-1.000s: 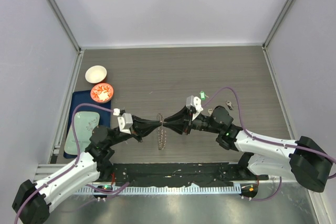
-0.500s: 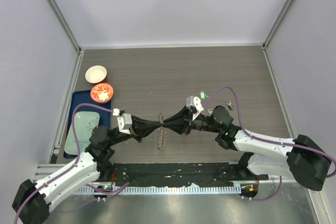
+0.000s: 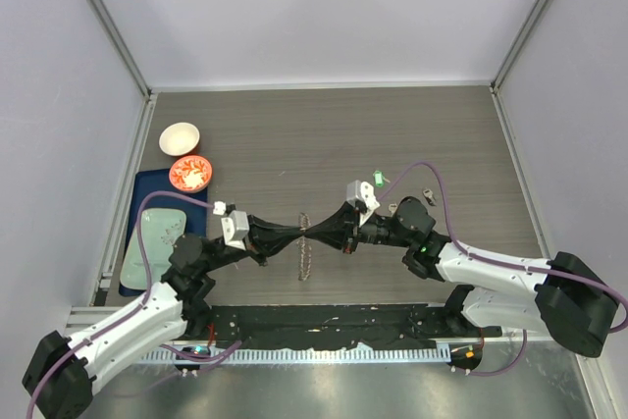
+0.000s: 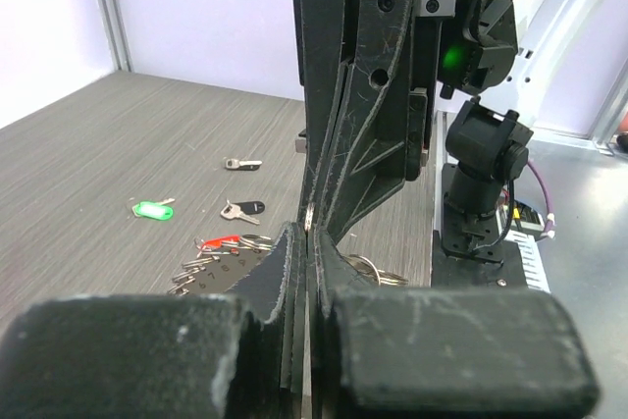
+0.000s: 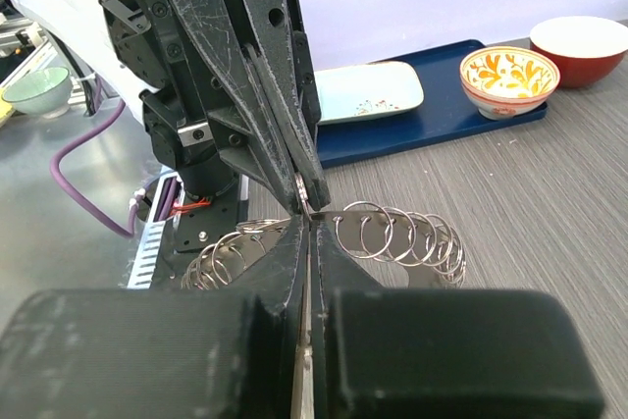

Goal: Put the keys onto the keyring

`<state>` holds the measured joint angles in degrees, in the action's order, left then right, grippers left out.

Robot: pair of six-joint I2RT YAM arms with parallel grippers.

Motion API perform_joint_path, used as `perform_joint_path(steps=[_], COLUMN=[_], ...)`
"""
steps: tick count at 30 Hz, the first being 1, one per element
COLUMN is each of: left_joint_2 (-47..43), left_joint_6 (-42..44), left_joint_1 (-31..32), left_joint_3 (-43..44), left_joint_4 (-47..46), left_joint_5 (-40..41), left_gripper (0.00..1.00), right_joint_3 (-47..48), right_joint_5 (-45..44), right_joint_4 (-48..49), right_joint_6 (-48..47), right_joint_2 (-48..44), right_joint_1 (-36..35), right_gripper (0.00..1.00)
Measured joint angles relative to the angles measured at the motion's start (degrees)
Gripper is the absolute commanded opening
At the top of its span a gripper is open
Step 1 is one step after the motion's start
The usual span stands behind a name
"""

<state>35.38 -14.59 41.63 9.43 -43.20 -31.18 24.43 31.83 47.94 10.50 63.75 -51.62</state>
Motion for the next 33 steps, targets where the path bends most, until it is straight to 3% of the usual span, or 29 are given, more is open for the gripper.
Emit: perform_joint_path(steps=[4, 11, 17, 21, 33], left_joint_2=[0.5, -2.4, -8.7, -14.0, -26.7], left_joint_6=[0.1, 0.7, 1.5, 1.7, 3.1], left_joint_1=[0.0, 0.4, 0.4, 0.6, 0.6], left_joint_3=[0.0, -0.2, -4.0, -6.8, -7.0], left_joint_4=[0.8, 5.9, 8.6, 11.8, 18.6], left_joint_5=[0.3, 2.3, 4.8, 5.4, 9.2], left_gripper=[0.16, 0.37, 0.41, 0.43, 0.47], right_joint_3=[0.8, 8.0, 20.4, 29.7, 51.3], right_joint_5=[-0.2, -2.2, -6.0, -13.1, -28.6], right_joint_4=[-3.6, -21.8, -43.5, -57.5, -88.0], right_joint_6=[-1.5, -7.2, -13.5, -17.8, -25.9], right_joint_2=[-0.4, -0.8, 2.4, 7.3, 21.8], right_joint_1=[0.1, -0.3, -1.7, -4.8, -9.1], right_gripper=[0.01, 0.01, 0.01, 0.01, 0.01])
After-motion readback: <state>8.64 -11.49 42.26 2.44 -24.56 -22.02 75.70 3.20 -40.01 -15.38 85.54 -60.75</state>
